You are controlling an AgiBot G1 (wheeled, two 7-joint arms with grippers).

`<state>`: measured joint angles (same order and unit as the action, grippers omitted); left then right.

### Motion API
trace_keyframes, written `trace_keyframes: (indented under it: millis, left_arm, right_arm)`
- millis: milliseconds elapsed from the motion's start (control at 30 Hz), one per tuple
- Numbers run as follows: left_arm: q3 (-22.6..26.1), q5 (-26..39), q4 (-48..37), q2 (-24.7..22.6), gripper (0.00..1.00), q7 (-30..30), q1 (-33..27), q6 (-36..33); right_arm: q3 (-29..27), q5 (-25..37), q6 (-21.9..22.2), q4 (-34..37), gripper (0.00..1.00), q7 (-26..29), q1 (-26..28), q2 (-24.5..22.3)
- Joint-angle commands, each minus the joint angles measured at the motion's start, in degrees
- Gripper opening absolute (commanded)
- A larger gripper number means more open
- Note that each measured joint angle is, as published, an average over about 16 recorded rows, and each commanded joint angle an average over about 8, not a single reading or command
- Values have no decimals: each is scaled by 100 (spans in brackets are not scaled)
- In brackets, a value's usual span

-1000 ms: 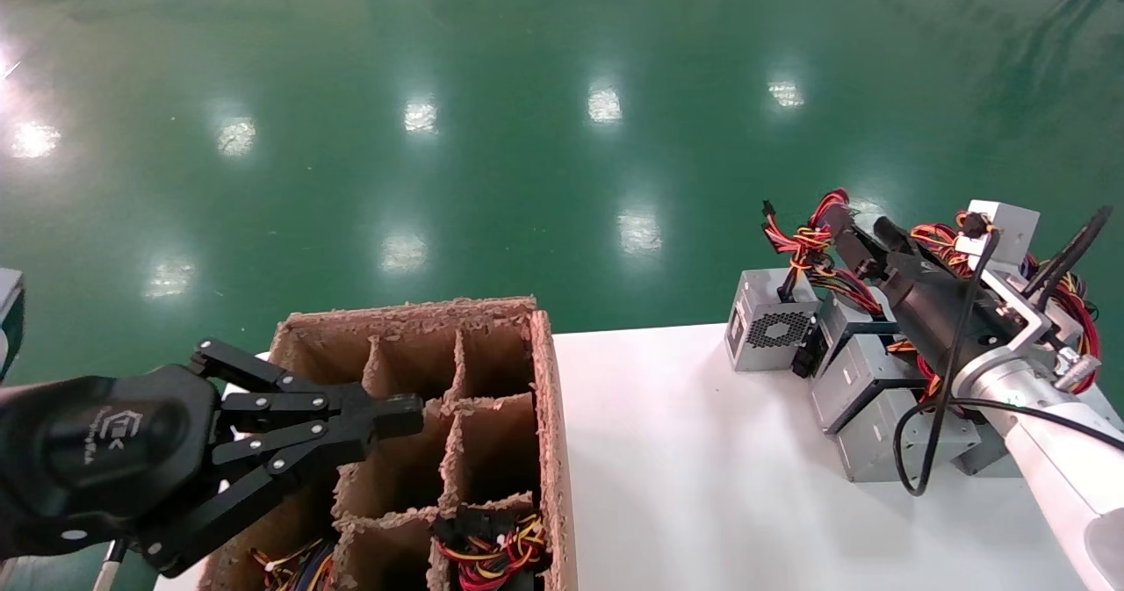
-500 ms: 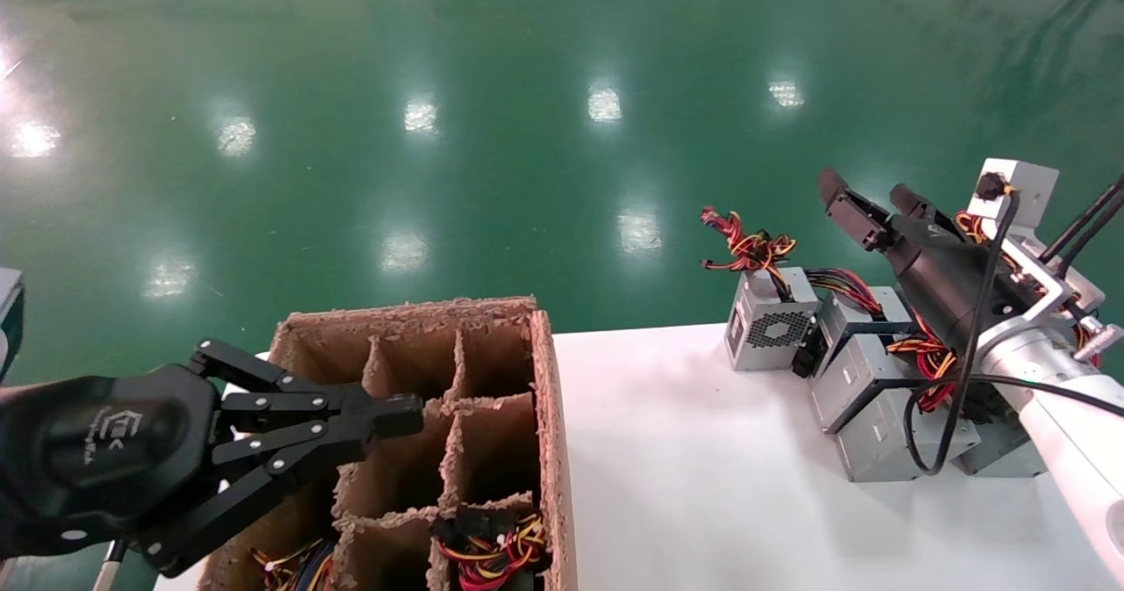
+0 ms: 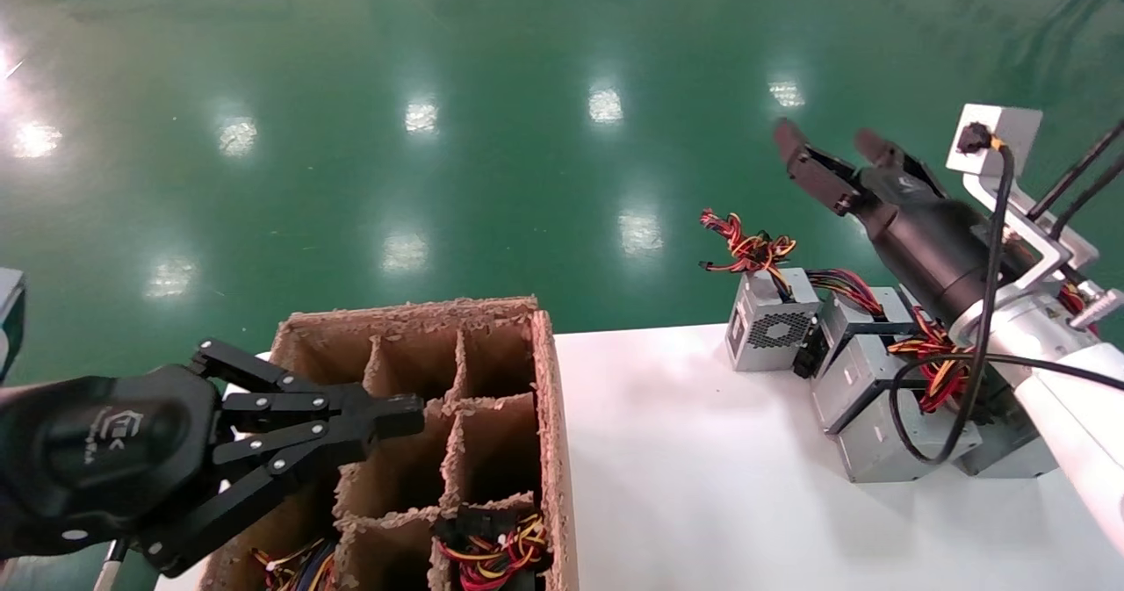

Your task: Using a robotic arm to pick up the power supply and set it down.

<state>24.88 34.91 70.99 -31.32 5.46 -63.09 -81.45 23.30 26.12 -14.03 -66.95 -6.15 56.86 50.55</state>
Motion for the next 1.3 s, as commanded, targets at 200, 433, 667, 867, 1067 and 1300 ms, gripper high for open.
trace_keyframes:
  millis: [200,433,667,867,1067,1300]
  left_arm:
    - [0,0,0,0,0,0,0,0]
    - [0,0,0,0,51,0,0,0]
    - [0,0,0,0,100,0,0,0]
    - [0,0,0,0,100,0,0,0]
    - [0,0,0,0,100,0,0,0]
    - [0,0,0,0,100,0,0,0]
  right_arm:
    - [-46,122,-643,-107,100,69,60,-127]
    - [-132,306,-1472,-178,100,275,112,-308]
    - [-219,490,-2299,-248,100,481,164,-489]
    - [-294,651,-3020,-310,100,660,210,-647]
    - [-369,809,-3730,-370,100,836,254,-802]
    - [-457,997,-4575,-442,100,1046,307,-986]
